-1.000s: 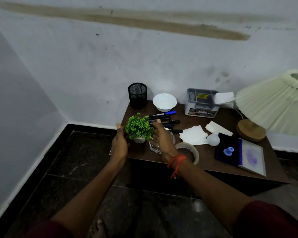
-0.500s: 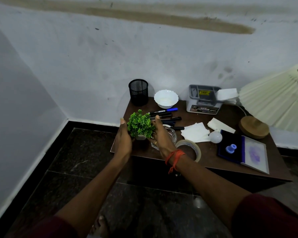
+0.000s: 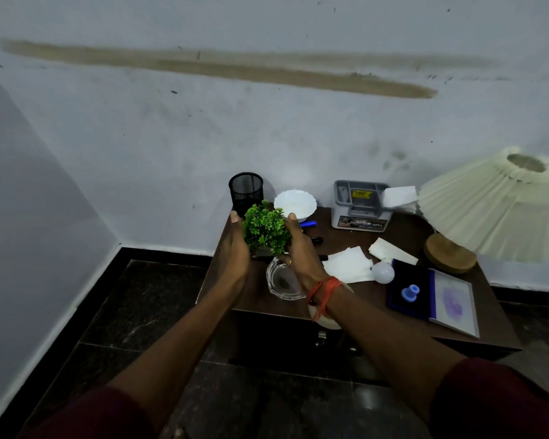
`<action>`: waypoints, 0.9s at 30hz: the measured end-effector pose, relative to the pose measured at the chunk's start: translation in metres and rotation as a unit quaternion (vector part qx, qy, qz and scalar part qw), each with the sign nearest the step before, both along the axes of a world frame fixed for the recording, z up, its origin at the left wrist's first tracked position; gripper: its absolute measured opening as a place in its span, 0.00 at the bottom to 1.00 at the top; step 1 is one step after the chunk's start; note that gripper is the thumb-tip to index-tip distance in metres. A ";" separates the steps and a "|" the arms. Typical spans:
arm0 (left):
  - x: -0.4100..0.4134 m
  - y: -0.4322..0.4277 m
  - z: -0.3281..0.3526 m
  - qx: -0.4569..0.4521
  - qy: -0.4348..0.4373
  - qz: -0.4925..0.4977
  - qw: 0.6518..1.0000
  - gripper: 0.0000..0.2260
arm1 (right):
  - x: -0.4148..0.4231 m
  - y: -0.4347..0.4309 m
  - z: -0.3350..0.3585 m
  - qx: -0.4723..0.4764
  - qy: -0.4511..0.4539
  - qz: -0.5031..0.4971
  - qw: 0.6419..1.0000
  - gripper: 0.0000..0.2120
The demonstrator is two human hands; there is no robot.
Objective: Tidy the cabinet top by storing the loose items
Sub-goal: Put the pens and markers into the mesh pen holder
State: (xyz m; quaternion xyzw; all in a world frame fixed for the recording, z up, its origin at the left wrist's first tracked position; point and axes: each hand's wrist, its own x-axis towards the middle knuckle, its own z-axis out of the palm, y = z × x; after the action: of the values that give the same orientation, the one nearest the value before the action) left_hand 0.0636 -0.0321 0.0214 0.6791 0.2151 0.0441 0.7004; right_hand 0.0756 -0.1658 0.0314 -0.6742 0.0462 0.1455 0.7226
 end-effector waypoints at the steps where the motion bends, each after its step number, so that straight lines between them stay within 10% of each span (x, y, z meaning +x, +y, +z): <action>1: 0.003 -0.005 0.008 -0.006 -0.007 0.001 1.000 0.41 | 0.000 -0.005 0.003 0.004 0.009 -0.010 1.000 0.45; 6: 0.018 -0.025 0.038 0.001 -0.027 -0.029 0.999 0.43 | -0.009 -0.023 0.061 -0.010 0.047 -0.038 0.998 0.33; 11: 0.061 -0.033 0.043 -0.015 -0.032 -0.038 0.999 0.46 | 0.050 -0.023 0.049 -0.028 -0.025 -0.058 0.998 0.53; 17: 0.105 -0.046 0.045 -0.058 -0.049 -0.053 0.996 0.45 | 0.082 -0.029 0.062 -0.019 -0.035 -0.070 0.997 0.31; 27: 0.125 -0.049 0.029 -0.049 -0.018 -0.064 0.997 0.40 | 0.124 -0.026 0.013 -0.020 0.020 -0.092 0.995 0.50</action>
State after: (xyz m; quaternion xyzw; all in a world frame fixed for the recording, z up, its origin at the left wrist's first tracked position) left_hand 0.1890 -0.0809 0.0501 0.6555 0.1600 0.0010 0.7380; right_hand 0.1994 -0.1920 0.0441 -0.6786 0.1259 0.0908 0.7179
